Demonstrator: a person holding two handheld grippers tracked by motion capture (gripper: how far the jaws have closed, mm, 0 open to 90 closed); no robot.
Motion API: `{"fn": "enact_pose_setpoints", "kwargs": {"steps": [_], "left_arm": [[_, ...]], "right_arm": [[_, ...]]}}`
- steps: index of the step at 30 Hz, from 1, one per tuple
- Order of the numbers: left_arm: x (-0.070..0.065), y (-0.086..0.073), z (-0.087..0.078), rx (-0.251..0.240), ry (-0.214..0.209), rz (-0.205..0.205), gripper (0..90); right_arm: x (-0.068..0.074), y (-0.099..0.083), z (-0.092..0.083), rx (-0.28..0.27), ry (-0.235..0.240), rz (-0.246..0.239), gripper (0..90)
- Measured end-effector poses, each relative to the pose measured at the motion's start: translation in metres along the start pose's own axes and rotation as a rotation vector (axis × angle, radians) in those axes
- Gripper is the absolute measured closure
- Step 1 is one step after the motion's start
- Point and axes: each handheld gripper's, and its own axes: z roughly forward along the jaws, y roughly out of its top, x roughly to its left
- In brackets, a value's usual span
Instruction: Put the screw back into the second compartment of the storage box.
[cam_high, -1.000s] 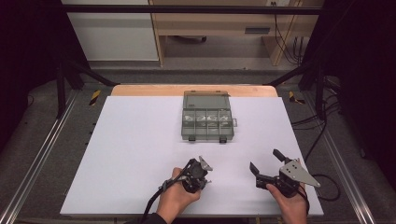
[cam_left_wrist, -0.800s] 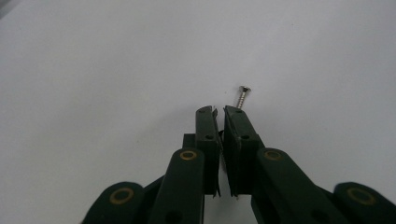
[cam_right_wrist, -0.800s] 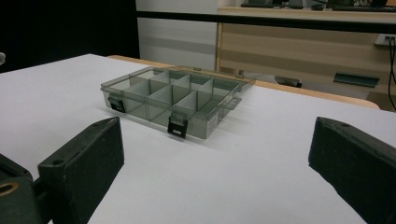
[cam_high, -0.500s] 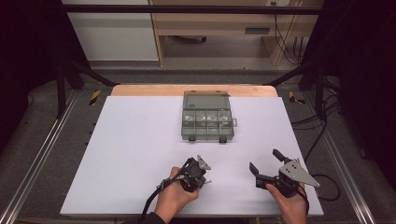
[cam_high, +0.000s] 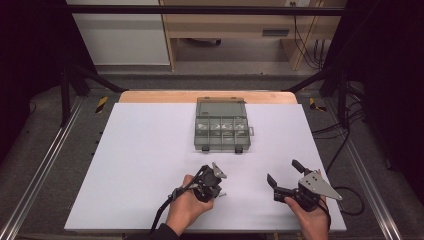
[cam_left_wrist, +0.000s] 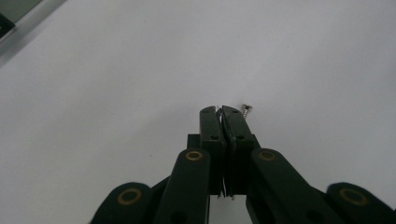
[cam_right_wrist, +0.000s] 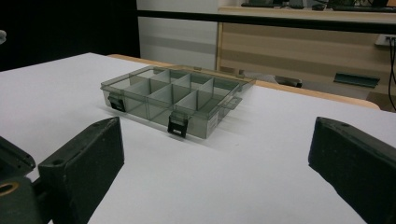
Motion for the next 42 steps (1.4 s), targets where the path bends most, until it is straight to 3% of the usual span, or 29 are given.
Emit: {"fn": "enact_pose_setpoints", "kwargs": {"steps": [12, 18, 21, 26, 34, 42], "left_arm": [[0.012, 0.007, -0.003, -0.044, 0.005, -0.029, 88.3], [0.022, 0.023, -0.014, -0.077, 0.03, -0.033, 88.3], [0.034, 0.034, -0.017, -0.11, 0.032, -0.052, 88.3], [0.047, 0.046, -0.01, -0.105, 0.047, -0.06, 88.3], [0.075, 0.067, -0.01, -0.163, 0.068, -0.11, 88.3], [0.09, 0.087, -0.008, -0.169, 0.099, -0.108, 88.3]], "right_arm": [[0.001, 0.0, 0.0, 0.005, 0.002, -0.004, 3.4], [0.001, 0.0, 0.0, 0.005, 0.002, -0.009, 3.4], [0.002, 0.0, 0.001, 0.009, 0.007, -0.009, 3.3], [0.003, -0.001, 0.003, 0.004, 0.013, 0.001, 3.4], [0.004, -0.001, 0.002, 0.011, 0.018, -0.008, 3.3], [0.003, -0.002, 0.003, 0.01, 0.017, 0.005, 3.3]]}}
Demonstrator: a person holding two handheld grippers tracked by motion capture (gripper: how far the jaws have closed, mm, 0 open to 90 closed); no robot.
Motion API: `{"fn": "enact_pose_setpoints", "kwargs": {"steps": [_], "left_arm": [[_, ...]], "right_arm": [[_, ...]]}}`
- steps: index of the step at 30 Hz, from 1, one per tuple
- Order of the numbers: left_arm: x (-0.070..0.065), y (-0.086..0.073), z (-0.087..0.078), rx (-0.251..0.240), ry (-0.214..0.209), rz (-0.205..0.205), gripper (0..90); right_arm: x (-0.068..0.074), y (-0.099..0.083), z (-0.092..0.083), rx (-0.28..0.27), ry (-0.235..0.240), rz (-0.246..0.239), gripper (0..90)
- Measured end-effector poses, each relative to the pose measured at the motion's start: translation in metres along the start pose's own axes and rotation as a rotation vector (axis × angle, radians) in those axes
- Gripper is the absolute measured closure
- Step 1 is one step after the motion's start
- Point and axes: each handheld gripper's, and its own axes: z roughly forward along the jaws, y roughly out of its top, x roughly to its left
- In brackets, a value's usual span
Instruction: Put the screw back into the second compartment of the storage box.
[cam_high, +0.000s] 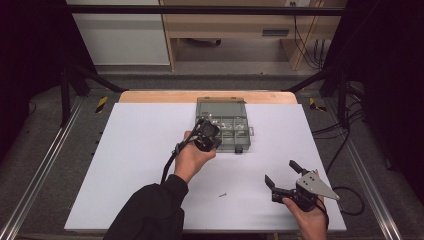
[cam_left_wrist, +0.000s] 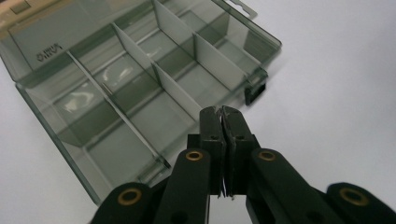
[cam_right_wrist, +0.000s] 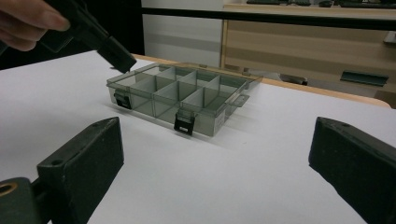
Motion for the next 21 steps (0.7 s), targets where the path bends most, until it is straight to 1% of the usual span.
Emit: {"fn": "enact_pose_setpoints", "kwargs": {"steps": [1, 2, 4, 5, 6, 7, 9, 10, 11, 12, 13, 14, 15, 16, 17, 18, 19, 21], "left_arm": [[0.003, 0.005, 0.002, 0.002, 0.008, 0.001, 88.3], [0.003, 0.005, 0.002, 0.002, 0.008, 0.001, 88.3], [0.007, 0.009, 0.005, -0.014, 0.03, -0.009, 88.3], [0.01, 0.011, 0.005, -0.025, 0.033, -0.015, 88.3], [0.01, 0.011, 0.005, -0.025, 0.033, -0.015, 88.3], [0.013, 0.012, 0.006, -0.034, 0.042, -0.021, 88.3], [0.019, 0.016, 0.009, -0.049, 0.058, -0.041, 88.3], [0.022, 0.018, 0.01, -0.05, 0.065, -0.045, 88.3], [0.024, 0.019, 0.012, -0.054, 0.067, -0.054, 88.3], [0.024, 0.019, 0.012, -0.054, 0.067, -0.054, 88.3], [0.029, 0.021, 0.014, -0.064, 0.074, -0.068, 88.3], [0.029, 0.021, 0.014, -0.064, 0.074, -0.068, 88.3], [0.034, 0.022, 0.017, -0.079, 0.081, -0.085, 88.3], [0.034, 0.022, 0.017, -0.079, 0.081, -0.085, 88.3], [0.038, 0.023, 0.02, -0.094, 0.083, -0.105, 88.3], [0.038, 0.023, 0.02, -0.094, 0.083, -0.105, 88.3], [0.042, 0.024, 0.024, -0.107, 0.09, -0.118, 88.3], [0.047, 0.023, 0.028, -0.108, 0.098, -0.13, 88.2]], "right_arm": [[-0.001, 0.001, -0.001, -0.007, -0.002, 0.005, 3.3], [-0.001, 0.001, -0.001, -0.007, -0.002, 0.005, 3.3], [-0.001, 0.001, -0.003, -0.012, -0.003, 0.007, 3.3], [-0.001, 0.001, -0.004, -0.012, -0.004, 0.009, 3.3], [-0.001, 0.001, -0.004, -0.012, -0.004, 0.009, 3.3], [-0.002, 0.001, -0.004, -0.011, -0.003, 0.007, 3.3], [-0.002, 0.001, -0.004, -0.014, -0.004, 0.013, 3.3], [-0.002, 0.001, -0.004, -0.014, -0.003, 0.015, 3.3], [-0.002, 0.001, -0.004, -0.021, -0.002, 0.01, 3.3], [-0.003, 0.001, -0.004, -0.019, -0.003, 0.011, 3.3], [-0.003, 0.001, -0.004, -0.019, -0.004, 0.019, 3.3], [-0.003, 0.001, -0.004, -0.021, -0.003, 0.021, 3.3], [-0.003, 0.001, -0.005, -0.019, -0.001, 0.024, 3.3], [-0.003, 0.001, -0.005, -0.019, -0.001, 0.024, 3.3], [-0.004, 0.001, -0.004, -0.021, -0.002, 0.019, 3.4], [-0.004, 0.001, -0.004, -0.021, -0.002, 0.019, 3.4], [-0.005, 0.0, -0.004, -0.021, -0.001, 0.013, 3.4], [-0.005, 0.0, -0.004, -0.017, -0.003, 0.019, 3.4]]}}
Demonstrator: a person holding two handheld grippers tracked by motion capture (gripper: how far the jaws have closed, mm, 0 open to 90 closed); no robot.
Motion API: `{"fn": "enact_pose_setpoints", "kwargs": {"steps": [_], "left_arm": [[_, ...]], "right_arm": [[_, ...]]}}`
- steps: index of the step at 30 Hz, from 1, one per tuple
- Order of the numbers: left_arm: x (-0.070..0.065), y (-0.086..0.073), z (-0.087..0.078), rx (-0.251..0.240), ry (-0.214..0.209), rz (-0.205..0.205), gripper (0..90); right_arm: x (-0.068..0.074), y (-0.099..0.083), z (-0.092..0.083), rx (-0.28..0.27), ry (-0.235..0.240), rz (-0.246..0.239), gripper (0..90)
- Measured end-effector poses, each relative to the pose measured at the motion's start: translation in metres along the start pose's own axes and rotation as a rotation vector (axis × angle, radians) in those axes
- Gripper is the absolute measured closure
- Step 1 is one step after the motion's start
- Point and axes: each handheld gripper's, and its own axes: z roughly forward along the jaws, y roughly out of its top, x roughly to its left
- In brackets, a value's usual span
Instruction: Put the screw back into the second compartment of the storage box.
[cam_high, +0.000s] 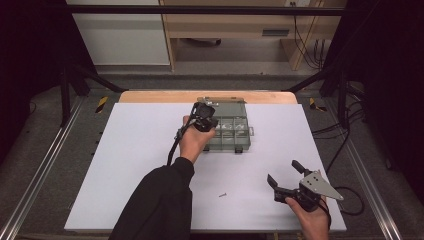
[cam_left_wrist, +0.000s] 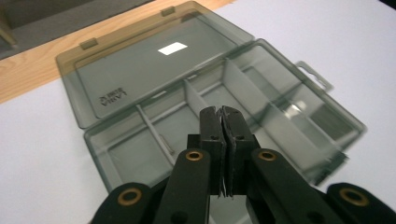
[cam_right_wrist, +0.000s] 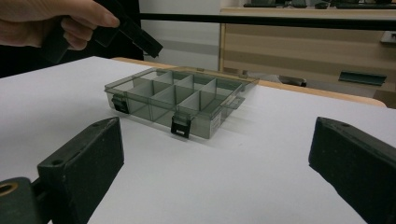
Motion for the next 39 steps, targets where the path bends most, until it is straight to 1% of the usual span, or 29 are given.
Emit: {"fn": "enact_pose_setpoints", "kwargs": {"steps": [2, 3, 4, 7, 9, 10, 12, 14, 16, 18, 19, 20, 21, 22, 24, 25, 26, 27, 28, 29, 30, 31, 32, 33, 34, 36, 37, 38, 39], "left_arm": [[0.004, -0.001, 0.005, -0.004, 0.014, -0.008, 88.3], [0.004, -0.001, 0.005, -0.004, 0.014, -0.008, 88.3], [0.005, -0.002, 0.007, -0.018, 0.018, -0.027, 88.2], [0.007, -0.002, 0.015, -0.027, 0.028, -0.024, 88.2], [0.007, -0.003, 0.017, -0.028, 0.03, -0.027, 88.2], [0.008, -0.004, 0.02, -0.023, 0.032, -0.037, 88.2], [0.009, -0.004, 0.023, -0.025, 0.035, -0.04, 88.2], [0.009, -0.005, 0.026, -0.035, 0.032, -0.049, 88.1], [0.009, -0.005, 0.027, -0.04, 0.031, -0.047, 88.1], [0.01, -0.006, 0.03, -0.064, 0.021, -0.04, 87.7], [0.011, -0.006, 0.031, -0.07, 0.028, -0.039, 85.0], [0.011, -0.007, 0.031, -0.078, 0.027, -0.042, 79.2], [0.011, -0.007, 0.031, -0.078, 0.027, -0.042, 76.1], [0.011, -0.007, 0.03, -0.087, 0.037, -0.036, 73.6], [0.011, -0.006, 0.029, -0.091, 0.035, -0.027, 72.2], [0.009, -0.005, 0.025, -0.101, 0.034, -0.02, 68.6], [0.007, -0.005, 0.023, -0.102, 0.036, -0.007, 67.6], [0.007, -0.005, 0.023, -0.102, 0.036, -0.007, 66.3], [0.002, -0.005, 0.017, -0.119, 0.034, 0.009, 65.7], [0.002, -0.005, 0.017, -0.119, 0.034, 0.009, 64.8], [-0.003, -0.006, 0.012, -0.113, 0.032, 0.023, 63.3], [-0.003, -0.006, 0.012, -0.113, 0.032, 0.023, 61.6], [-0.009, -0.009, 0.006, -0.115, 0.039, 0.047, 59.3], [-0.009, -0.009, 0.006, -0.115, 0.039, 0.047, 57.7], [-0.015, -0.013, -0.001, -0.116, 0.03, 0.057, 57.1], [-0.021, -0.016, -0.009, -0.113, 0.023, 0.07, 54.9], [-0.021, -0.016, -0.009, -0.113, 0.023, 0.07, 54.0], [-0.027, -0.02, -0.017, -0.112, 0.03, 0.083, 51.0], [-0.03, -0.021, -0.021, -0.117, 0.028, 0.09, 49.2]], "right_arm": [[0.0, 0.0, 0.0, -0.004, 0.001, -0.004, 3.4], [0.0, 0.0, 0.0, -0.004, 0.001, -0.004, 3.4], [0.0, 0.0, 0.0, -0.005, 0.002, -0.01, 3.4], [0.0, 0.0, 0.0, -0.004, 0.002, -0.007, 3.4], [0.0, 0.0, -0.001, 0.0, -0.001, 0.006, 3.4], [0.0, 0.0, 0.0, -0.002, 0.0, 0.005, 3.4], [0.0, 0.0, -0.001, -0.002, 0.0, 0.007, 3.4], [0.0, 0.0, -0.001, -0.002, 0.0, 0.007, 3.4], [0.0, 0.0, 0.0, -0.004, 0.0, 0.004, 3.4], [-0.001, 0.0, 0.0, -0.004, 0.001, 0.001, 3.4], [-0.001, 0.0, 0.0, -0.003, 0.001, 0.004, 3.4], [-0.001, 0.0, 0.0, -0.002, 0.001, 0.004, 3.4], [-0.002, 0.0, 0.0, -0.005, 0.001, 0.001, 3.4], [-0.002, 0.0, 0.0, -0.004, 0.0, 0.003, 3.4], [-0.002, 0.0, 0.0, -0.005, 0.0, 0.001, 3.4], [-0.002, 0.0, -0.001, -0.003, -0.001, 0.0, 3.4], [-0.002, 0.0, -0.001, -0.003, -0.001, -0.001, 3.4], [-0.002, 0.0, -0.001, -0.005, -0.001, -0.003, 3.4], [-0.001, 0.0, -0.001, -0.003, -0.001, -0.002, 3.4], [-0.001, 0.0, -0.001, 0.0, -0.002, 0.003, 3.4], [-0.001, 0.0, -0.001, 0.0, -0.001, 0.002, 3.3], [-0.001, 0.0, -0.001, 0.0, -0.002, -0.001, 3.3], [-0.002, 0.0, -0.001, -0.003, -0.002, -0.007, 3.3], [-0.002, 0.0, -0.001, -0.003, -0.002, -0.007, 3.3], [-0.002, 0.0, -0.001, -0.002, -0.005, 0.0, 3.2], [-0.002, 0.0, -0.002, -0.001, -0.008, 0.0, 3.1], [-0.002, 0.0, -0.002, -0.001, -0.008, 0.0, 3.1], [-0.002, 0.0, -0.002, 0.0, -0.009, 0.003, 3.1], [-0.002, 0.0, -0.002, 0.0, -0.009, 0.003, 3.1]]}}
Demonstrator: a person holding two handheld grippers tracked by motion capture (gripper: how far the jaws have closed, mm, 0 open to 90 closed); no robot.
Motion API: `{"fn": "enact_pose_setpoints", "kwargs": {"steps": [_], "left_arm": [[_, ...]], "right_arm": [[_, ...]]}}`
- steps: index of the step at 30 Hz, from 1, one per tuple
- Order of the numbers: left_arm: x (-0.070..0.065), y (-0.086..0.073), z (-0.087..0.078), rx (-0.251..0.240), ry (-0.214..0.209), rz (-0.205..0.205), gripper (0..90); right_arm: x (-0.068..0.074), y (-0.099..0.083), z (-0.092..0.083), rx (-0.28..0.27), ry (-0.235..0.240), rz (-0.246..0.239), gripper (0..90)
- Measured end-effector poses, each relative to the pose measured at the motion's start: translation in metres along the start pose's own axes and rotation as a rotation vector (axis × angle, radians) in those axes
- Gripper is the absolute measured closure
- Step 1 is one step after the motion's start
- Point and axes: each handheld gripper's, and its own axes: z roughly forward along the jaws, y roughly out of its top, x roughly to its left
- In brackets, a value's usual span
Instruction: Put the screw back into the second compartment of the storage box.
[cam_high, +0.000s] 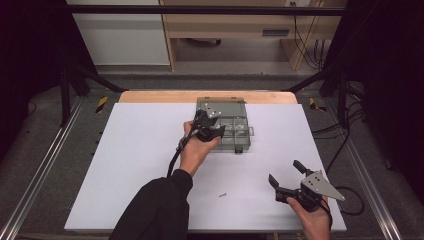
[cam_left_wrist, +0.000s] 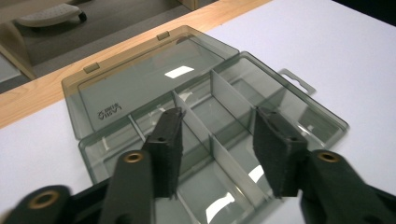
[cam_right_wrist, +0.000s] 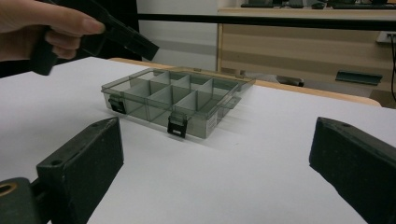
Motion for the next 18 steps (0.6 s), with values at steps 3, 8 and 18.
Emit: {"fn": "enact_pose_setpoints", "kwargs": {"steps": [3, 8, 18], "left_arm": [[-0.007, -0.002, -0.012, 0.009, -0.012, 0.029, 43.1], [-0.016, -0.006, -0.029, 0.033, -0.037, 0.069, 32.3], [-0.031, -0.014, -0.051, 0.089, -0.14, 0.127, 16.0]], "right_arm": [[0.0, 0.0, 0.0, 0.002, 0.001, -0.008, 3.0], [0.001, 0.0, 0.0, 0.004, 0.0, -0.007, 2.7], [0.002, 0.0, 0.001, 0.009, -0.001, -0.018, 2.6]]}}
